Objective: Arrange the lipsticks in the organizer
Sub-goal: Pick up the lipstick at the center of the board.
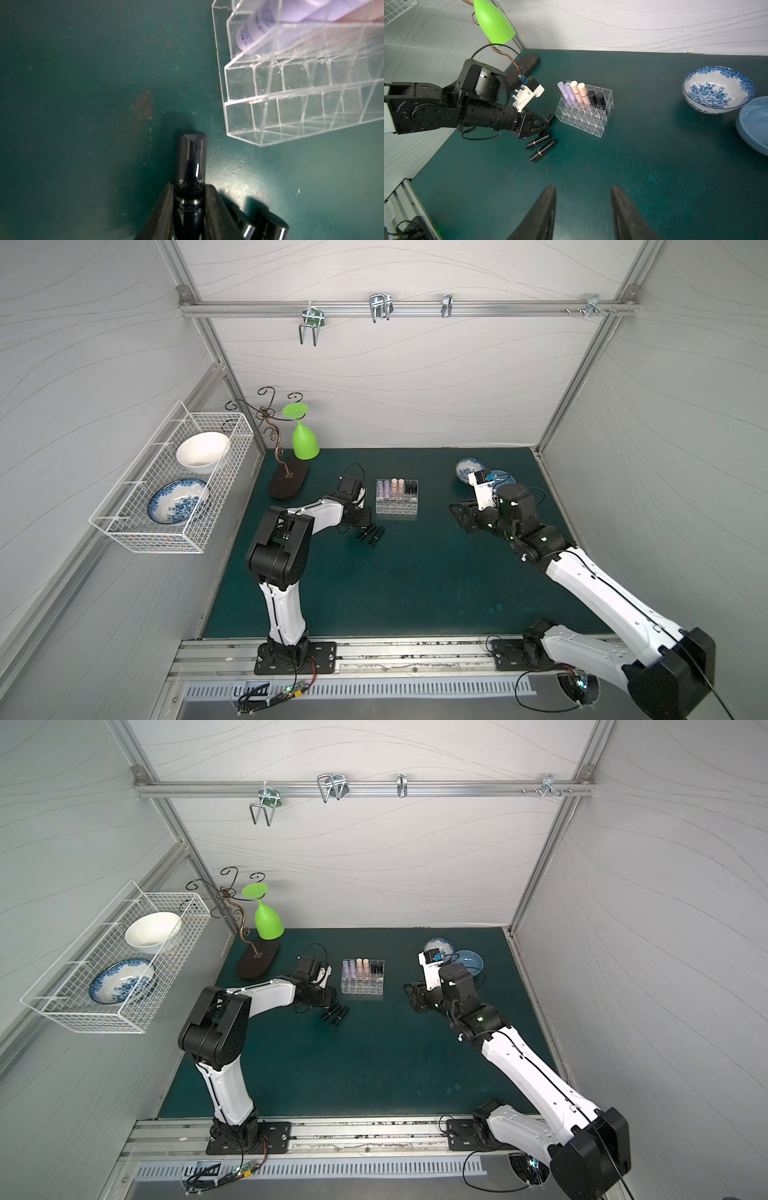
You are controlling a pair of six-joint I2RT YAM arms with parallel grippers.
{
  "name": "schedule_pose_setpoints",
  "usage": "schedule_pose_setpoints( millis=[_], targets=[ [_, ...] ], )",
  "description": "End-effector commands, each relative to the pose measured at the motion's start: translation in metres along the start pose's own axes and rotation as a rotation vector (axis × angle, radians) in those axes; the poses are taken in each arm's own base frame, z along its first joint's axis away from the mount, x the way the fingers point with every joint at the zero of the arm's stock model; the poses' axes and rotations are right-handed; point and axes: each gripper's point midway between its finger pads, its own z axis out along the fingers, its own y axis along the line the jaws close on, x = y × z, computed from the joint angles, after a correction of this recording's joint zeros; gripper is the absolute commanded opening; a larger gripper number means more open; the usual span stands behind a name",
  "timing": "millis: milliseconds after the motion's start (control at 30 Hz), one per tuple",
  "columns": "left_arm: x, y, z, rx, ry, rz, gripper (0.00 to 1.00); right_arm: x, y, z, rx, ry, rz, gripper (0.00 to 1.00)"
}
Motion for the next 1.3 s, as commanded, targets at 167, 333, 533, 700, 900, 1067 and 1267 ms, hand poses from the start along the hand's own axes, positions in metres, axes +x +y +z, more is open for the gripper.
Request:
schedule_pose_setpoints(
  millis=[167, 333, 533, 700, 900, 1067, 1267],
  targets=[
    [-0.008, 0.006, -0.006, -0.027, -0.038, -0.02, 0.25, 0.0, 0.005, -0.007, -0.025, 0.002, 0.016, 0.46],
    [-0.021, 0.001, -0.03, -0.01, -0.128, -0.014, 0.21, 0.001, 0.013, -0.006, -0.065, 0.039, 0.027, 0.46],
    [-0.04, -0.031, -0.089, 0.142, -0.268, -0.008, 0.21, -0.004, 0.039, -0.004, -0.196, 0.101, 0.042, 0.57],
    [-0.036, -0.116, -0.158, 0.579, -0.275, 0.058, 0.22, -0.017, 0.081, -0.011, -0.418, 0.209, 0.029, 0.8],
    [-0.011, -0.189, -0.214, 0.84, -0.222, 0.205, 0.22, -0.027, 0.098, -0.013, -0.594, 0.277, 0.08, 0.9],
    [-0.002, -0.21, -0.242, 0.965, -0.208, 0.243, 0.21, -0.024, 0.104, -0.008, -0.711, 0.338, 0.14, 0.89],
    [0.006, -0.221, -0.261, 1.018, -0.202, 0.282, 0.2, -0.014, 0.101, 0.011, -0.71, 0.382, 0.173, 0.84]
  ],
)
